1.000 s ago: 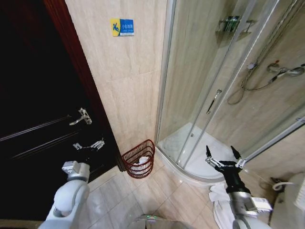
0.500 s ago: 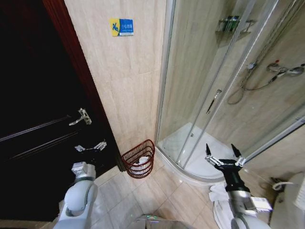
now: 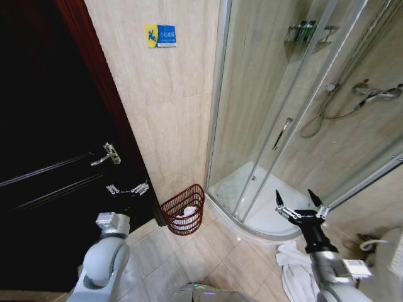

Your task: Discard the used towel into the hamper.

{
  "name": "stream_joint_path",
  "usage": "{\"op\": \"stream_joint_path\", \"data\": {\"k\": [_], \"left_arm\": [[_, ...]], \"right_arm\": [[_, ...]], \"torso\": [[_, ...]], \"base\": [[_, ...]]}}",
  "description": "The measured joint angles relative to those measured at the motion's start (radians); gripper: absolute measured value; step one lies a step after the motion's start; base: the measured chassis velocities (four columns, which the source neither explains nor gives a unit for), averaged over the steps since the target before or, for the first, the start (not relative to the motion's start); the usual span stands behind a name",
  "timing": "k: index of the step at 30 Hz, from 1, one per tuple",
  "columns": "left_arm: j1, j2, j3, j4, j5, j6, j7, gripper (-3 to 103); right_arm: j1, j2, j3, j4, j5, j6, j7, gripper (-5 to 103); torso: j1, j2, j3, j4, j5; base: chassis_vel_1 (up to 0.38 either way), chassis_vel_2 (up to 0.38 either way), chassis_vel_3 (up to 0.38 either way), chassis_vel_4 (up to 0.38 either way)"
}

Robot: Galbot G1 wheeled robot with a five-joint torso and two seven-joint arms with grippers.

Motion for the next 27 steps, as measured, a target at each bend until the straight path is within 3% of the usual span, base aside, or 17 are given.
{"op": "stream_joint_path", "data": {"k": [11,27], "left_arm": [[0.005,-0.002,0.058,-0.007,0.007,0.016,-0.007,100],[0.016,0.024,0.063,0.002,0.017,-0.002,-0.009,100]], "right_arm": [[-0.008,0.052,-0.008,0.010,-0.036,0.006,0.007,100],[0.004,0.075,-0.011,-0.010,-0.060,0.033,-0.001,100]], "torso": [[0.000,0.000,0.000,-0.0001,0.0000],[0.000,0.000,0.000,-0.0002,-0.0001]], "base": [[0.000,0.000,0.000,0.000],[0.055,-0.044,-0.052,0.047]]}}
